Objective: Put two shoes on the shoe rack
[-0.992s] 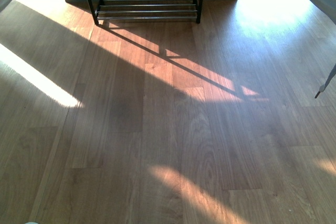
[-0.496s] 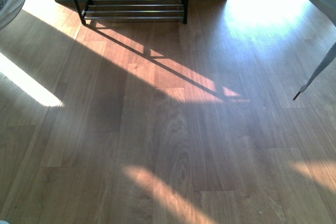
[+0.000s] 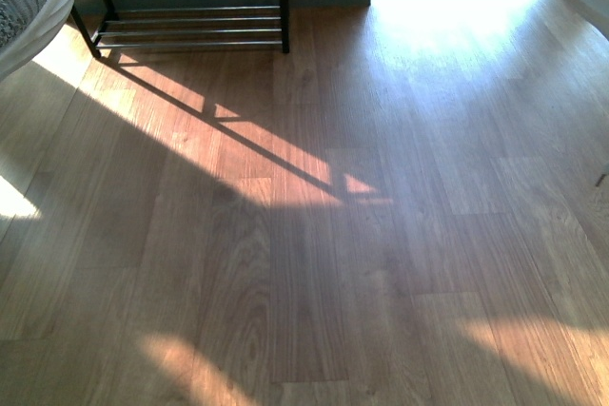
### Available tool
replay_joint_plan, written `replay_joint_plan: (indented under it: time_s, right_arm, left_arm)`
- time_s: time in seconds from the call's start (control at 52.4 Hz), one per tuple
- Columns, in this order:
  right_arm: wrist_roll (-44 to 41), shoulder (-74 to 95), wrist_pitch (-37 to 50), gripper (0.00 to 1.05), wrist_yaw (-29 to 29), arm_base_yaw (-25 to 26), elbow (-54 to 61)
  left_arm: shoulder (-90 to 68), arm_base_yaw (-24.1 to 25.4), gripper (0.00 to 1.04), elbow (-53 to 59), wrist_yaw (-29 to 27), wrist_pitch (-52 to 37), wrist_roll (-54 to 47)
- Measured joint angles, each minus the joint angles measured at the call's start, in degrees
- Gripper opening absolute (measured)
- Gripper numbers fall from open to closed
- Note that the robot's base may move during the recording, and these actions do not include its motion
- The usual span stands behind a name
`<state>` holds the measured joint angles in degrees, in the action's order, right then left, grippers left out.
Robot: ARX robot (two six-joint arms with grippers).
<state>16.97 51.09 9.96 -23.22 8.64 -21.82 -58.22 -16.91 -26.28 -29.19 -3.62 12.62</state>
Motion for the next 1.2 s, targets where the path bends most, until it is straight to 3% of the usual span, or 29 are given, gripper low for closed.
replay_joint_plan:
  time_s: [1.202]
  right_arm:
    - [0.0,0.07,0.0,0.01,-0.42,-0.37,0.0]
  left_arm:
    - [-0.02,0.44,0.02,0.02,-0.5,0.0,0.0]
